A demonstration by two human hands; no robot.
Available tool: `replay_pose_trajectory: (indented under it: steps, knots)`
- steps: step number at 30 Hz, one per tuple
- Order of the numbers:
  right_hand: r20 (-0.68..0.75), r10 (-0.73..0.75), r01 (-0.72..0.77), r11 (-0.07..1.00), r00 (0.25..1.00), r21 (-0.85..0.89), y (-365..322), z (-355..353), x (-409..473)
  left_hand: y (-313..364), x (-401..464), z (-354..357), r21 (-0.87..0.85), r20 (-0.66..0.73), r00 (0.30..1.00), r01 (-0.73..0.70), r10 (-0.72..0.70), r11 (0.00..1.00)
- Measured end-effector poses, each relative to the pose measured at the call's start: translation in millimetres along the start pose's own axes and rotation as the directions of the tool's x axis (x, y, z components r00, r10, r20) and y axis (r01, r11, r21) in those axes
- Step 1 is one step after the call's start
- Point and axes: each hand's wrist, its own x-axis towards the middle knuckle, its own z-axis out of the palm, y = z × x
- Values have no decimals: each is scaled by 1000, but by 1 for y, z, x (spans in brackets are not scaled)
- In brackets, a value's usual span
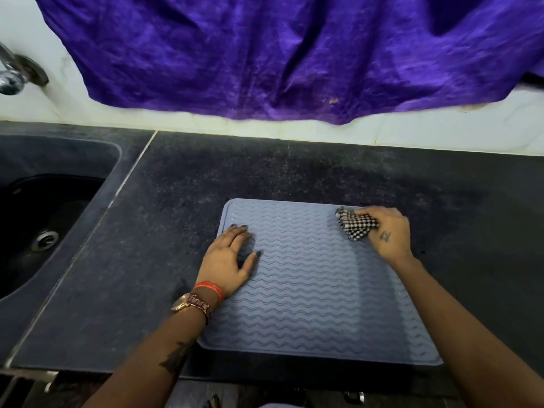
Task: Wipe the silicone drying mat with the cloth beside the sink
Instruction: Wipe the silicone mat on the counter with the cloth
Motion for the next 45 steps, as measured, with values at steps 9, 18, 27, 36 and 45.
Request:
replay_pose_trajectory:
  steps: [9, 18, 27, 36, 45]
  knots:
    - [171, 162, -153, 986, 972, -68, 10, 2, 24, 1, 1, -2, -4, -6, 1000, -3, 3, 1000]
    - [130, 338, -295, 916, 932, -271, 23, -18, 9, -1, 0, 0, 13, 3, 1000, -3, 3, 1000]
    - [33, 422, -402, 884, 906, -240, 20, -29, -35, -3, 0, 1, -8, 5, 1000, -8, 9, 1000]
    - [-109, 420, -434, 882, 901, -184, -4, -47, -117, -3, -1, 1, -36, 13, 1000, -18, 19, 999]
    - [-217, 461, -496, 854, 861, -155, -28, -41, -175, -3, -2, 1, -74, 24, 999, -29, 31, 997]
